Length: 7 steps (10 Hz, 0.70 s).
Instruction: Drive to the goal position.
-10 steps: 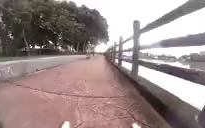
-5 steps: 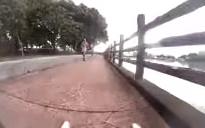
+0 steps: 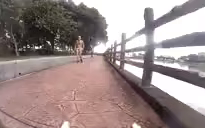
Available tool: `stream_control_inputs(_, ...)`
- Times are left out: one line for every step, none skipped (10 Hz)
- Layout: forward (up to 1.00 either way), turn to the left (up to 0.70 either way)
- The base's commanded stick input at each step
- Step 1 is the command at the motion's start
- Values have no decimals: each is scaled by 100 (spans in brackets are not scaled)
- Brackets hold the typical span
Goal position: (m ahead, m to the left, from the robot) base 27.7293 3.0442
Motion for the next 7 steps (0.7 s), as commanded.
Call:
stream_control_inputs(70,0)
stream_control_inputs(70,0)
stream_control_inputs(70,0)
stream_control_inputs(70,0)
stream_control_inputs(70,0)
stream_control_inputs(70,0)
stream_control_inputs(70,0)
